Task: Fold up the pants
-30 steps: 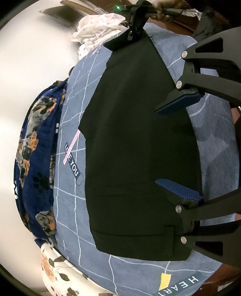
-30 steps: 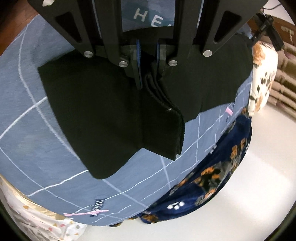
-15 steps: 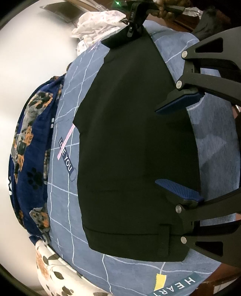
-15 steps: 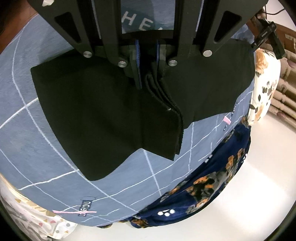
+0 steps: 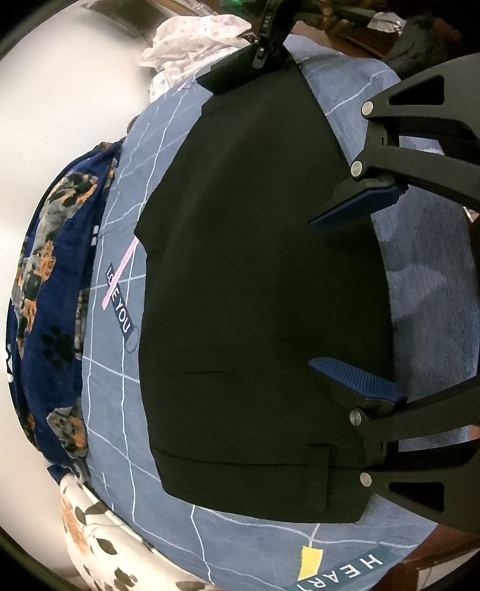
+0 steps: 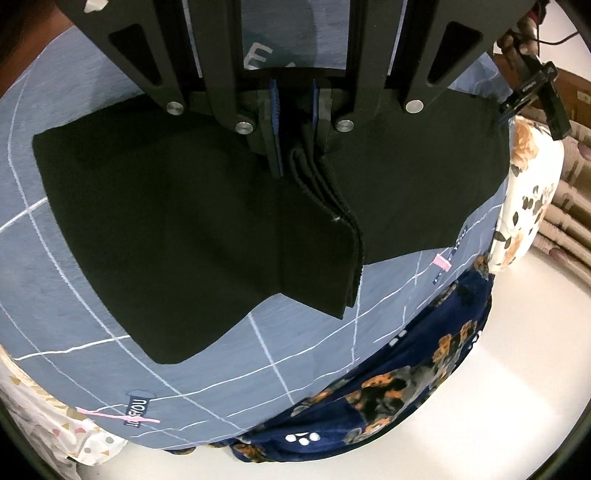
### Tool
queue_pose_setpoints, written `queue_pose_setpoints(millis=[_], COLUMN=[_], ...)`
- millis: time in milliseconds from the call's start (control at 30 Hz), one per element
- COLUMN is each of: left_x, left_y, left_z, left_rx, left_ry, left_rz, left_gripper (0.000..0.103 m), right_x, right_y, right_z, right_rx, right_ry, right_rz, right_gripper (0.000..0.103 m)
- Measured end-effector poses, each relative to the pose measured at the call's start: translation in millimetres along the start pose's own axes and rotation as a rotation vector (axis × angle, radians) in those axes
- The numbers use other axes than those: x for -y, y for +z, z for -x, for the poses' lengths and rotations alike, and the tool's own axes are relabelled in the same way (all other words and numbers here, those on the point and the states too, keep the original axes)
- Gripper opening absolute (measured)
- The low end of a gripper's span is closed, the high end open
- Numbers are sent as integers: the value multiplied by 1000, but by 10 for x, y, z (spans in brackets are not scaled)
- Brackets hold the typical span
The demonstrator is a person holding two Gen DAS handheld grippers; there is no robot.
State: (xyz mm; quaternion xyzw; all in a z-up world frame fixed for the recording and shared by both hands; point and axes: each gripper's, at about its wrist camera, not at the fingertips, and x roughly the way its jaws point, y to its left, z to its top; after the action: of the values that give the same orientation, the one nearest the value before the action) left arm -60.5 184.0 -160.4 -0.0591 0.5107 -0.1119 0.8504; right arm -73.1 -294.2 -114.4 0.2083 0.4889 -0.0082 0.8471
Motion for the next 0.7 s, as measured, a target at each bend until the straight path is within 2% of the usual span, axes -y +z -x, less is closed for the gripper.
queue_pose_setpoints(millis=[233, 700], left_x=[-3, 15], left_y=[-13, -20], left_z=[-10, -3], left_rx=[-5, -10], left_ry=[1, 7], left_rz=[-2, -7], left_gripper=[77, 77], right_x=[-70, -184], right_y=[-23, -53], right_z=[-40, -102], right_rx=[-15, -35], right_ry=[11, 29], right_rz=[22, 59], right_gripper=[13, 13])
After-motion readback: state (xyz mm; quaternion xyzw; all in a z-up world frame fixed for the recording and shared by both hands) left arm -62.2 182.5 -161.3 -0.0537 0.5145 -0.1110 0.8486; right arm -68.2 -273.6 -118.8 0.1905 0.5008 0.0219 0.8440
